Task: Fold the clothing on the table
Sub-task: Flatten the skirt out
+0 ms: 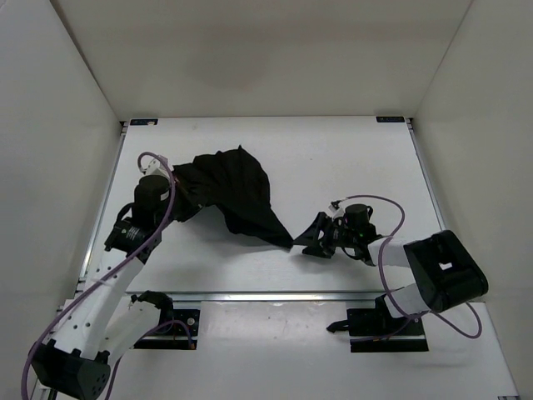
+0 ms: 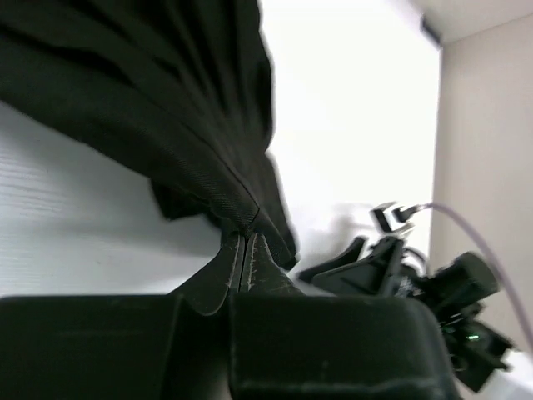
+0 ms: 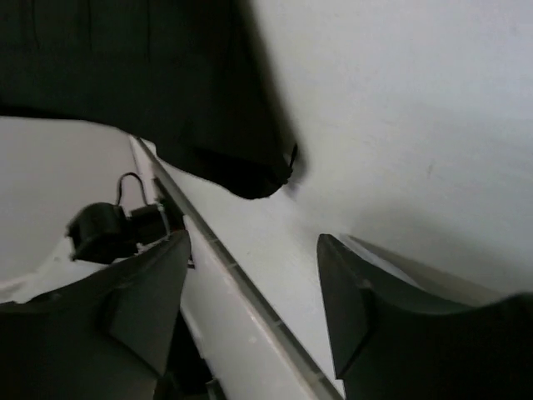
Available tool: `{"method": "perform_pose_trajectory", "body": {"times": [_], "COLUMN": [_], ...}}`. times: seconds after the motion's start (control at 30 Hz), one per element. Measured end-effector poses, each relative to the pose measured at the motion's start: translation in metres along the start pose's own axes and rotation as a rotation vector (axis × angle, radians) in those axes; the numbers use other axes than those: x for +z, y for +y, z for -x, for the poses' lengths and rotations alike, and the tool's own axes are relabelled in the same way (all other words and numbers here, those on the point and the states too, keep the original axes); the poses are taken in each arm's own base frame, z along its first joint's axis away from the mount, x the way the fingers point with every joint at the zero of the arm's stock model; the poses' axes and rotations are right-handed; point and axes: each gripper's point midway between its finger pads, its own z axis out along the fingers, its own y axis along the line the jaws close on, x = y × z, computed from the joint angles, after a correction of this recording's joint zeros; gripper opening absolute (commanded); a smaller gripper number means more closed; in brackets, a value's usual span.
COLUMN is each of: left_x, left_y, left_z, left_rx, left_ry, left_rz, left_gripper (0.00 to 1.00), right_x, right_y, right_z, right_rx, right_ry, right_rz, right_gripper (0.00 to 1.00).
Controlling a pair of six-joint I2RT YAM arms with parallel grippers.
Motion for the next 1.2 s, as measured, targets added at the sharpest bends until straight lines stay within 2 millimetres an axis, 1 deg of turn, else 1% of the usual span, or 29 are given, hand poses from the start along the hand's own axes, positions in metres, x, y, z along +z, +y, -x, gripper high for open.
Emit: {"method": "perform_pose_trajectory", "body": {"times": [0.1, 0.17, 0.23, 0.3, 0.4, 0.47, 0.53, 0.57, 0.63, 0.7, 0.73, 0.8, 0.87, 0.93, 0.97, 1.0, 1.1, 1.13, 1.2], "left_x": [-0.013, -0.022, -0.029, -0.032, -0.03, -0.027, -0.025, -0.024, -0.022, -0.019, -0.017, -0.014, -0.013, -0.012, -0.011, -0.011, -0.011, -0.011, -0.012], "left_y": [-0.01, -0.025, -0.037, -0.044, -0.045, -0.044, -0.044, -0.043, -0.042, -0.042, -0.041, -0.038, -0.036, -0.035, -0.034, -0.033, -0.033, -0.033, -0.031], "left_z": [0.015, 0.03, 0.041, 0.046, 0.044, 0.043, 0.041, 0.039, 0.037, 0.036, 0.035, 0.033, 0.03, 0.03, 0.029, 0.029, 0.03, 0.03, 0.029], "left_rx": [-0.018, -0.019, -0.019, -0.02, -0.023, -0.025, -0.024, -0.024, -0.025, -0.025, -0.025, -0.027, -0.028, -0.033, -0.034, -0.035, -0.037, -0.037, -0.042], "left_ry": [-0.044, -0.082, -0.113, -0.126, -0.116, -0.106, -0.097, -0.093, -0.084, -0.08, -0.077, -0.071, -0.065, -0.065, -0.064, -0.064, -0.065, -0.065, -0.068], "left_rz": [-0.025, -0.059, -0.093, -0.117, -0.12, -0.116, -0.117, -0.118, -0.116, -0.117, -0.116, -0.111, -0.106, -0.106, -0.105, -0.103, -0.106, -0.107, -0.108], "left_gripper": [0.0, 0.0, 0.0, 0.0, 0.0, 0.0, 0.0, 0.0, 0.0, 0.0, 0.0, 0.0, 0.0, 0.0, 0.0, 0.0, 0.0, 0.0, 0.0], "right_x": [0.001, 0.002, 0.004, 0.006, 0.013, 0.022, 0.032, 0.037, 0.047, 0.056, 0.06, 0.067, 0.078, 0.088, 0.092, 0.095, 0.105, 0.108, 0.114], "right_y": [0.001, 0.006, 0.011, 0.016, 0.023, 0.036, 0.057, 0.07, 0.092, 0.105, 0.107, 0.104, 0.092, 0.073, 0.063, 0.061, 0.067, 0.069, 0.071], "right_z": [-0.005, -0.005, -0.005, -0.006, -0.012, -0.013, -0.017, -0.022, -0.037, -0.06, -0.071, -0.092, -0.108, -0.119, -0.124, -0.127, -0.126, -0.126, -0.126], "right_rx": [0.087, 0.128, 0.165, 0.199, 0.186, 0.1, -0.041, -0.125, -0.304, -0.446, -0.503, -0.589, -0.652, -0.699, -0.715, -0.732, -0.771, -0.779, -0.785], "right_ry": [-0.005, -0.015, -0.026, -0.029, -0.004, 0.014, 0.031, 0.043, 0.061, 0.093, 0.109, 0.148, 0.176, 0.204, 0.219, 0.222, 0.21, 0.209, 0.209], "right_rz": [0.018, 0.033, 0.047, 0.055, 0.04, 0.029, 0.048, 0.066, 0.096, 0.114, 0.11, 0.094, 0.048, -0.015, -0.045, -0.048, -0.053, -0.052, -0.046], "right_gripper": [0.64, 0.63, 0.6, 0.57, 0.59, 0.58, 0.59, 0.59, 0.62, 0.64, 0.65, 0.65, 0.65, 0.66, 0.66, 0.66, 0.66, 0.65, 0.58]}}
